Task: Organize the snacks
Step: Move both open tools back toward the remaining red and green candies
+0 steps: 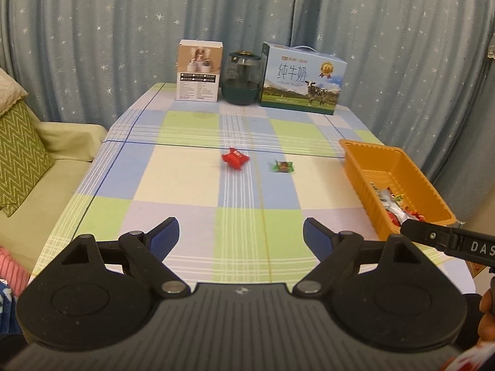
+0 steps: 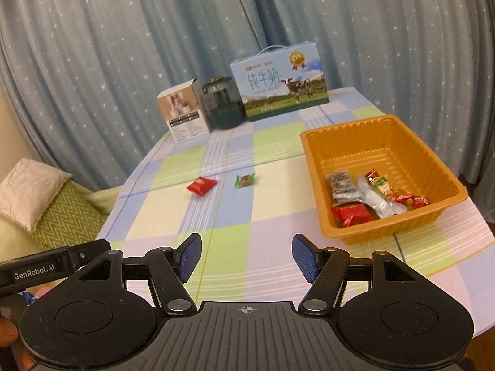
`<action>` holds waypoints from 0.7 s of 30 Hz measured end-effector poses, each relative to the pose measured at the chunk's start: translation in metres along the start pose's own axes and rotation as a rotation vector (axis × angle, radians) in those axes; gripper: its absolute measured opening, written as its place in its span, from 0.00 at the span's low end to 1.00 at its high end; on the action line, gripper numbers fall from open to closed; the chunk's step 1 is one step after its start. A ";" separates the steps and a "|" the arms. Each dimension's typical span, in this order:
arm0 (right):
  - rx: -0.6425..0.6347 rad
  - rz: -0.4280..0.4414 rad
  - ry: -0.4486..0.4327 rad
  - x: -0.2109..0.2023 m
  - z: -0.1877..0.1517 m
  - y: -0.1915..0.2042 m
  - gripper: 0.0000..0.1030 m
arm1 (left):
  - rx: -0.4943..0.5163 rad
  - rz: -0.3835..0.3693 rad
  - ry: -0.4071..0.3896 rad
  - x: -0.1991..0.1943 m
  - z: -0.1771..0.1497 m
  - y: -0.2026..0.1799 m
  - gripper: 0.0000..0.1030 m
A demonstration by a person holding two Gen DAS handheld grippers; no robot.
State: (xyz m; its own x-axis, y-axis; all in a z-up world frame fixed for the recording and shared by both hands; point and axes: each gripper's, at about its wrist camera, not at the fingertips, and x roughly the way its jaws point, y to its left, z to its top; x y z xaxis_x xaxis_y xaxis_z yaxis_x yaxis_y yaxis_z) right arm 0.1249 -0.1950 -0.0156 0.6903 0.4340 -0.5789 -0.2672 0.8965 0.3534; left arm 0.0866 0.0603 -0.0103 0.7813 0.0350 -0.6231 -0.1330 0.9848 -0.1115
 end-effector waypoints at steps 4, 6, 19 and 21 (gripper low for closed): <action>-0.016 0.003 0.004 0.005 -0.001 0.005 0.63 | 0.004 0.005 -0.003 0.003 0.000 0.005 0.83; -0.023 0.001 0.006 0.009 -0.001 0.007 0.63 | 0.008 0.006 -0.004 0.005 0.000 0.007 0.83; -0.126 0.009 0.013 0.059 0.013 0.015 0.63 | 0.060 -0.005 0.018 0.048 0.015 0.018 0.83; -0.151 0.009 0.017 0.074 0.017 0.016 0.63 | 0.073 -0.005 0.022 0.060 0.018 0.020 0.83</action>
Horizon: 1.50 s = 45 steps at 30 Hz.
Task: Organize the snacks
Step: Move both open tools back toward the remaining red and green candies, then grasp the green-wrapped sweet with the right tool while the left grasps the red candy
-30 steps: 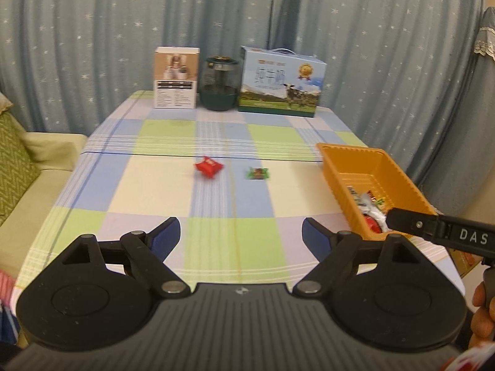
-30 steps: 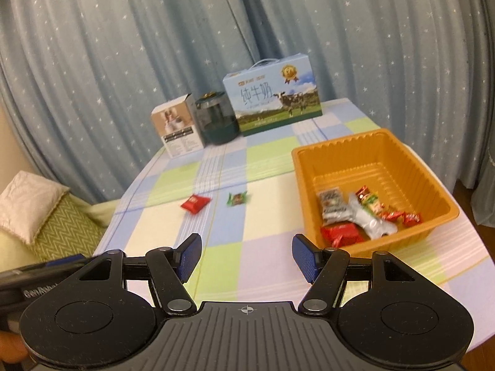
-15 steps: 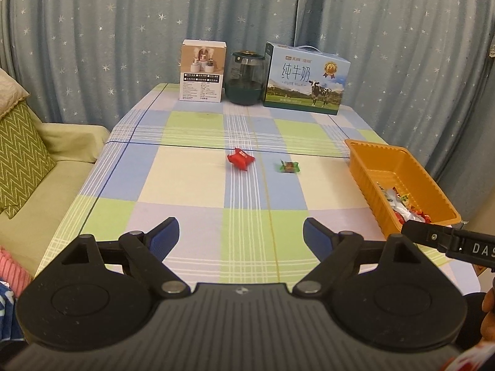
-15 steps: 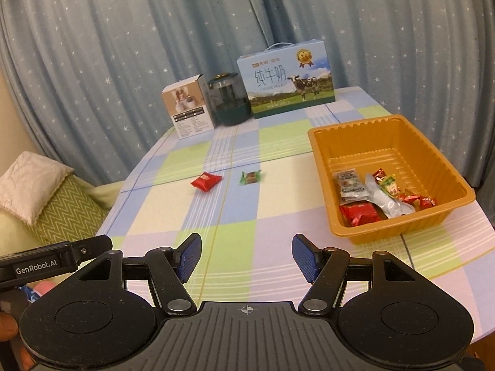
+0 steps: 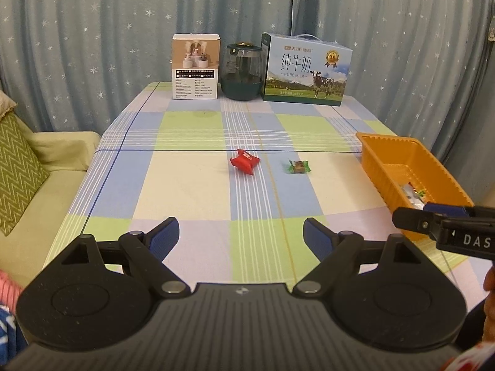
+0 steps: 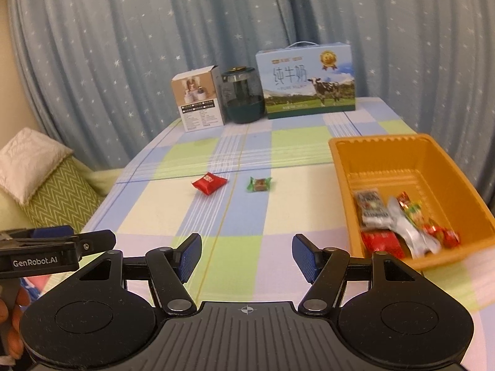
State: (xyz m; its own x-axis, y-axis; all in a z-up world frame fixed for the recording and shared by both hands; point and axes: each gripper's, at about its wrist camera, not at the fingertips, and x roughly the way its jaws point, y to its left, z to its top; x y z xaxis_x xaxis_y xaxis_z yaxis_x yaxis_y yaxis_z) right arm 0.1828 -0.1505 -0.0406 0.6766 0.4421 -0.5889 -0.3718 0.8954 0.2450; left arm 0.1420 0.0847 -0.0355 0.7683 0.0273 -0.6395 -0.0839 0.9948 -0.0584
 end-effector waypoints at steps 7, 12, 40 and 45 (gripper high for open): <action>-0.058 0.009 0.023 0.060 0.018 -0.007 0.63 | 0.052 -0.001 0.026 0.052 0.017 0.009 0.83; -0.088 0.010 0.065 0.109 0.030 -0.015 0.63 | 0.077 -0.020 0.035 0.092 0.032 0.015 0.83; -0.340 -0.054 0.144 0.263 0.056 -0.027 0.41 | 0.078 -0.083 0.058 0.201 0.071 0.030 0.83; -0.323 -0.023 0.146 0.265 0.056 -0.024 0.23 | 0.069 -0.099 0.055 0.204 0.070 0.031 0.83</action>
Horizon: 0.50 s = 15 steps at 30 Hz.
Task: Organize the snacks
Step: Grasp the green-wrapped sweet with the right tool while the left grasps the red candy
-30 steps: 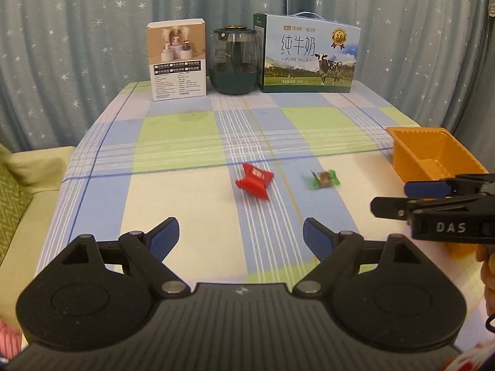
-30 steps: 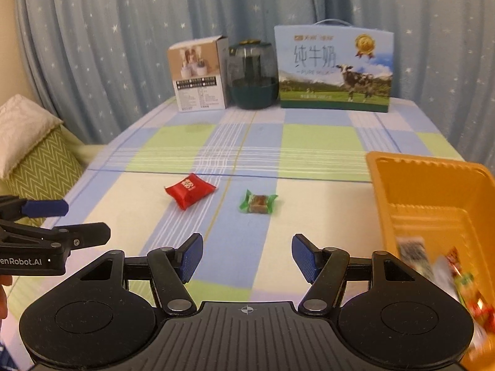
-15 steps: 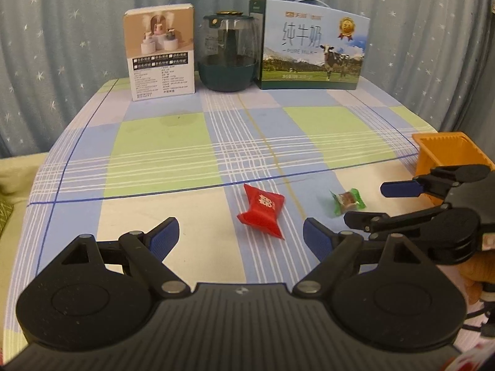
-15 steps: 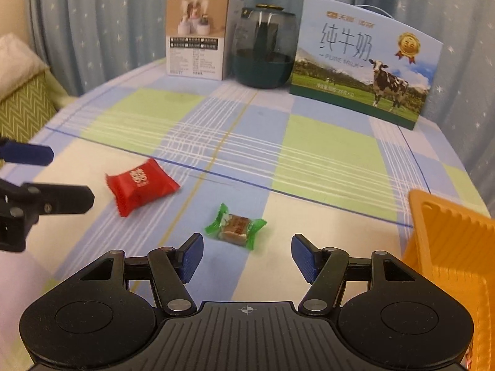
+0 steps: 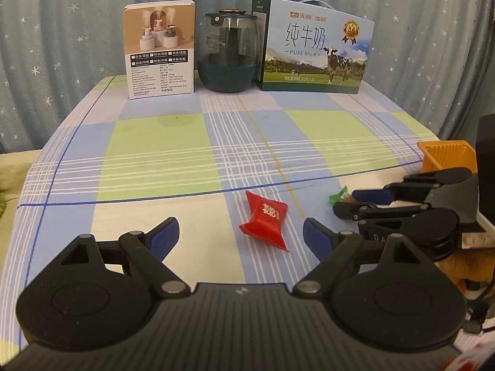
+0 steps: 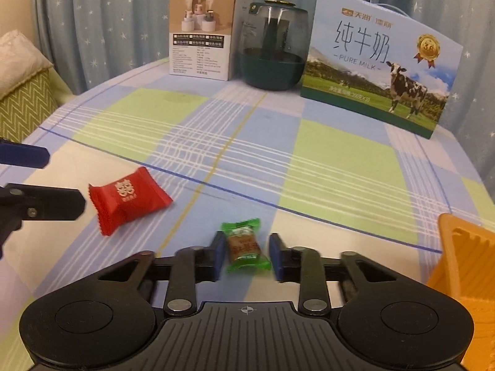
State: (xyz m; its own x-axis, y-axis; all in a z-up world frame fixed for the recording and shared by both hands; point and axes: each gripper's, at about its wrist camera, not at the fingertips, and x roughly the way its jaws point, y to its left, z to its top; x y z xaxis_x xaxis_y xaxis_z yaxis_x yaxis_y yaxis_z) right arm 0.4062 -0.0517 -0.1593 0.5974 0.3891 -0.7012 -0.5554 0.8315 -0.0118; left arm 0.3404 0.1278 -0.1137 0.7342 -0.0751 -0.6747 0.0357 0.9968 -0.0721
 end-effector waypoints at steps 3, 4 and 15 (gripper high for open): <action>0.029 0.000 0.008 -0.002 0.000 0.000 0.21 | -0.011 -0.023 -0.004 0.005 0.002 0.001 0.82; 0.055 0.001 0.007 -0.004 0.000 -0.002 0.20 | -0.005 -0.028 -0.005 0.007 0.002 0.001 0.80; 0.180 0.013 -0.021 -0.025 0.007 -0.009 0.20 | 0.151 -0.034 -0.003 0.042 0.007 -0.023 0.56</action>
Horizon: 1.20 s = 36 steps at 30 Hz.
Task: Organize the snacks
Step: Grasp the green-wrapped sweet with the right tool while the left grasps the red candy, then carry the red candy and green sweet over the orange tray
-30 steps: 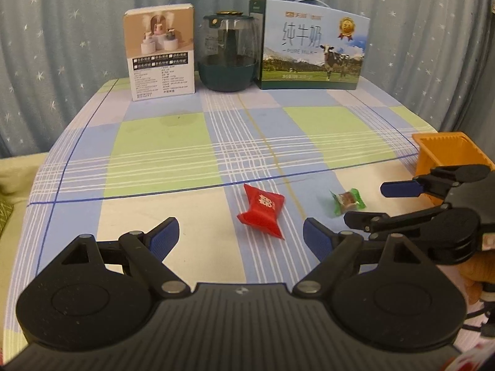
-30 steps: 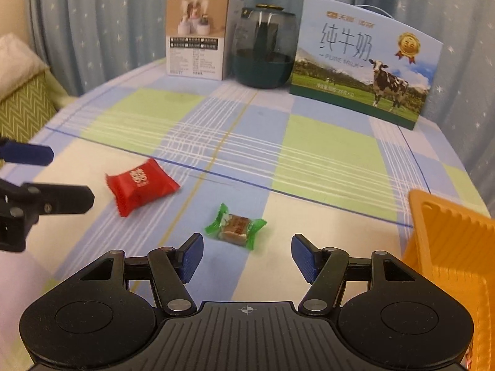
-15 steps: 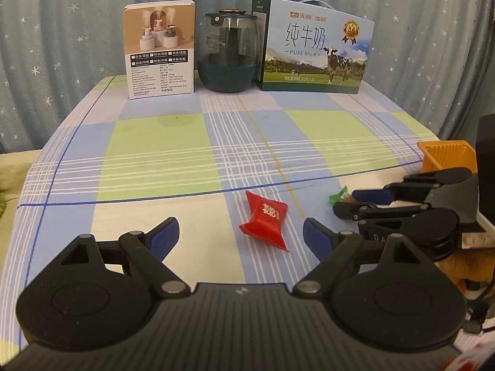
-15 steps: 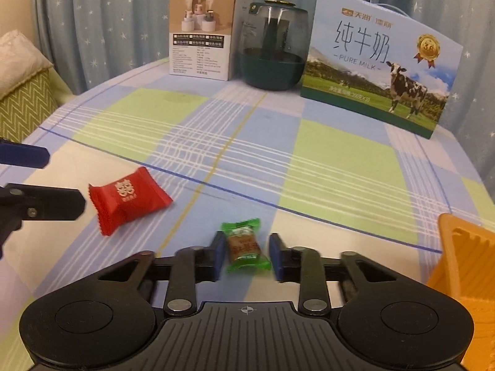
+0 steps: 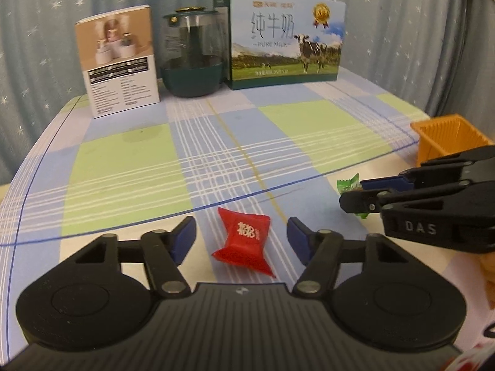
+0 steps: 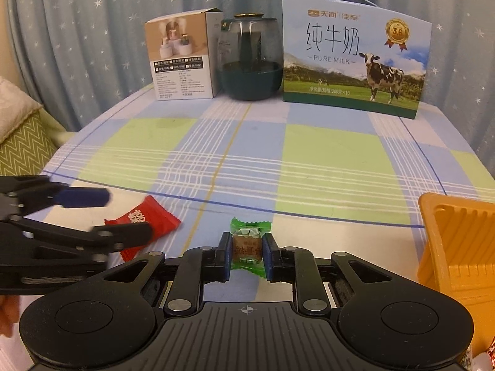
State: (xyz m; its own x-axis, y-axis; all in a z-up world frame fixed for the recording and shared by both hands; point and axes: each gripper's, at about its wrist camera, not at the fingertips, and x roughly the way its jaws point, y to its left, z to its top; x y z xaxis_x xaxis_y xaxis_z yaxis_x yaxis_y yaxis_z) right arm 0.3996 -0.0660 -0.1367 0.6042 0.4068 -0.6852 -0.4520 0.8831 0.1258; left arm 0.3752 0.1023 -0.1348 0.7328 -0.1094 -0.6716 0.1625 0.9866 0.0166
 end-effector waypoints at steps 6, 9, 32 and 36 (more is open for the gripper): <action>0.033 0.006 0.010 0.001 -0.002 -0.007 0.20 | 0.064 0.020 0.029 0.013 -0.001 -0.011 0.39; 0.052 0.009 0.009 0.000 -0.002 -0.011 0.20 | 0.075 0.029 0.044 0.016 -0.004 -0.012 0.31; 0.154 0.050 -0.054 -0.110 -0.055 0.014 0.20 | -0.141 0.041 0.004 -0.090 -0.039 -0.060 0.23; 0.161 0.038 -0.063 -0.138 -0.077 0.018 0.20 | -0.161 0.055 -0.012 -0.122 -0.055 -0.077 0.23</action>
State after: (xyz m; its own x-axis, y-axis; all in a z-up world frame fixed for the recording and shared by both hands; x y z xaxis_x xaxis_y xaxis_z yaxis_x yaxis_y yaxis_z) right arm 0.2579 -0.1240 -0.0952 0.6306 0.4499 -0.6324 -0.3675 0.8908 0.2673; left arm 0.2369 0.0461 -0.0948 0.7454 -0.0552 -0.6644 0.0144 0.9977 -0.0667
